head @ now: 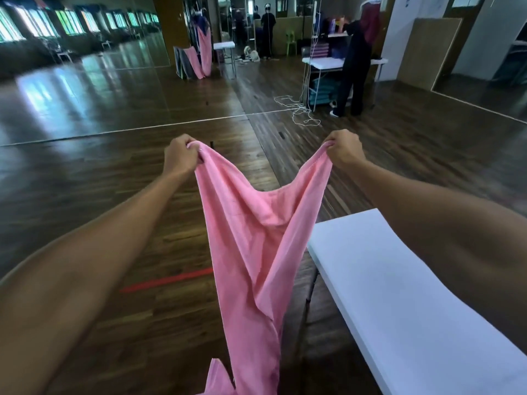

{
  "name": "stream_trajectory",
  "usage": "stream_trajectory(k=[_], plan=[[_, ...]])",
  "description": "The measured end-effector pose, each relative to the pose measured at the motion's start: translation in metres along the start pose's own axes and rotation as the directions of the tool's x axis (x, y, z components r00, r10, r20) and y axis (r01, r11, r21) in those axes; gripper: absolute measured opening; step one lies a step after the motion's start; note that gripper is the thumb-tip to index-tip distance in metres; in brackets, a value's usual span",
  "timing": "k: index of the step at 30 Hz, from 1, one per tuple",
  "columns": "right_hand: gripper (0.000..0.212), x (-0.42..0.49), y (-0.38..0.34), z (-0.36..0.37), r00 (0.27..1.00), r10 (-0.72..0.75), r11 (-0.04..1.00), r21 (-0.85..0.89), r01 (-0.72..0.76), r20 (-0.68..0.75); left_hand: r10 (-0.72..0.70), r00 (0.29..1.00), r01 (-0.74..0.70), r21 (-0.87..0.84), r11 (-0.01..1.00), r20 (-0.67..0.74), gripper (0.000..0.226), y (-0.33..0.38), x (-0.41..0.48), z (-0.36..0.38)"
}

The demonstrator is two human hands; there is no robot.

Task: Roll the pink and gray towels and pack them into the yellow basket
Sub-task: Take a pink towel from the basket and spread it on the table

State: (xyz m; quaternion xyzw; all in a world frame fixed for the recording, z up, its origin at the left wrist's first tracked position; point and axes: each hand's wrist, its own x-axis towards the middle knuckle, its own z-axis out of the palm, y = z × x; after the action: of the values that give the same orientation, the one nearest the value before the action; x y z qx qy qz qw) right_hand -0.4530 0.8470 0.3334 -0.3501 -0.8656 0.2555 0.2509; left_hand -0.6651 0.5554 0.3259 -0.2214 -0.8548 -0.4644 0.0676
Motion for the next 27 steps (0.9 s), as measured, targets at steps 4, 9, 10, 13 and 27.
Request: stream_trajectory(k=[4,9,10,13,27], plan=[[0.035,0.088,0.020,0.022,0.996,0.049,0.985,0.171,-0.035,-0.075,-0.047,0.999,0.046,-0.025,0.999,-0.021,0.018,-0.005,0.072,0.042],[0.038,0.201,0.054,0.029,0.964,0.152,0.950,0.303,-0.081,-0.219,-0.167,0.980,0.160,-0.073,0.985,-0.107,0.020,-0.037,0.194,0.099],[0.037,0.224,0.065,0.027,0.953,0.177,0.945,0.313,-0.095,-0.246,-0.199,0.971,0.191,-0.072,0.979,-0.134,0.022,-0.054,0.226,0.108],[0.036,0.287,0.104,0.016,0.903,0.281,0.921,0.357,-0.158,-0.324,-0.266,0.943,0.255,-0.077,0.964,-0.203,0.024,-0.098,0.297,0.127],[0.035,0.317,0.328,-0.006,0.709,0.579,0.810,0.388,-0.440,-0.403,-0.269,0.955,0.255,0.118,0.960,0.125,0.017,-0.043,0.184,0.315]])
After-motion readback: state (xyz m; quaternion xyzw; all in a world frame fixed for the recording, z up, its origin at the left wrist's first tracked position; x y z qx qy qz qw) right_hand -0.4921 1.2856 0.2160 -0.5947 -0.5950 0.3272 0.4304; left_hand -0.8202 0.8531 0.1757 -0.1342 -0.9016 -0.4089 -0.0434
